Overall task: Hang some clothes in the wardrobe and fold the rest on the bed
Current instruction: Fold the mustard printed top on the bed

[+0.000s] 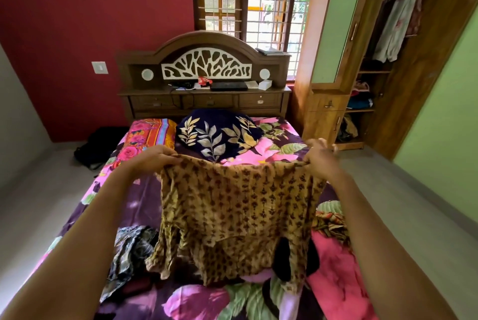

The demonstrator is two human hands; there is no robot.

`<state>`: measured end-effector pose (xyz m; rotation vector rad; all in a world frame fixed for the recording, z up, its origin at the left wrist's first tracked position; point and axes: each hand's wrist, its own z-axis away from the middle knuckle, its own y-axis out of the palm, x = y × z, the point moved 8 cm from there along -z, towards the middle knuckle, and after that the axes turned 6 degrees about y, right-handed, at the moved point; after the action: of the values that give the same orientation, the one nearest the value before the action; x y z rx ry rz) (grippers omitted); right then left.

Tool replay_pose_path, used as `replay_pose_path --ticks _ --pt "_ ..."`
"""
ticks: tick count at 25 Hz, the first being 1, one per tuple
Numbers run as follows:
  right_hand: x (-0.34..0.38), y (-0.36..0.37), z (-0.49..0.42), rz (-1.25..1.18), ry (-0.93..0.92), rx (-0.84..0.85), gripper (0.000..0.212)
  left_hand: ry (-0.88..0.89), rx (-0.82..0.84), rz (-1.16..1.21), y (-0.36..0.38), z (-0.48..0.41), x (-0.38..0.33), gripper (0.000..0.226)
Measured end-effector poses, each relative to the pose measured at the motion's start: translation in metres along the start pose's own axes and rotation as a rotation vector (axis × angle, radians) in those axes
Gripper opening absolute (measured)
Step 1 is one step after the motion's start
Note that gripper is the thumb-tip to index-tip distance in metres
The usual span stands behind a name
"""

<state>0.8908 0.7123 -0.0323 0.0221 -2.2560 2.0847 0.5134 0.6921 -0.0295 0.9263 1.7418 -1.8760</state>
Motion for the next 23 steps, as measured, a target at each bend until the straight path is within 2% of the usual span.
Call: replay_pose_path --ticks 2,3,4,5,7,8,12,15,18,20,22,23 --pt "0.019 0.0 0.019 -0.329 -0.148 0.48 0.026 -0.047 0.055 0.512 0.007 0.014 -0.02 0.025" --pt "0.03 -0.006 0.03 -0.519 -0.147 0.628 0.031 -0.055 0.032 0.7 0.008 0.016 -0.025 0.027" --pt "0.035 -0.014 0.032 -0.637 -0.099 0.639 0.033 -0.076 -0.029 0.785 0.007 0.014 -0.025 0.028" --pt "0.033 -0.022 0.024 -0.689 -0.02 0.55 0.035 -0.115 -0.113 0.717 0.002 0.009 -0.021 0.029" --pt "0.024 -0.029 0.007 -0.522 0.14 0.307 0.037 -0.171 -0.329 0.287 -0.015 0.002 -0.014 0.032" --pt "0.027 -0.025 0.008 -0.502 0.19 0.312 0.033 -0.147 -0.396 0.193 -0.015 0.0 -0.02 0.031" --pt "0.093 -0.01 0.032 -1.022 0.141 0.662 0.024 0.015 -0.287 0.442 0.027 -0.002 -0.059 0.024" --pt "0.13 -0.015 0.035 -1.26 0.131 0.632 0.021 0.119 -0.208 0.562 0.044 -0.001 -0.089 0.017" --pt "0.144 -0.02 0.037 -1.353 0.165 0.642 0.023 0.219 -0.216 0.434 0.044 0.001 -0.104 0.016" --pt "0.153 -0.022 0.045 -1.363 0.113 0.693 0.023 0.283 -0.1 0.44 0.049 0.008 -0.109 0.017" --pt "0.155 -0.02 0.049 -1.344 0.116 0.679 0.022 0.327 0.05 0.355 0.056 0.012 -0.108 0.039" --pt "0.156 -0.02 0.05 -1.329 0.11 0.672 0.021 0.342 0.051 0.248 0.055 0.013 -0.106 0.043"
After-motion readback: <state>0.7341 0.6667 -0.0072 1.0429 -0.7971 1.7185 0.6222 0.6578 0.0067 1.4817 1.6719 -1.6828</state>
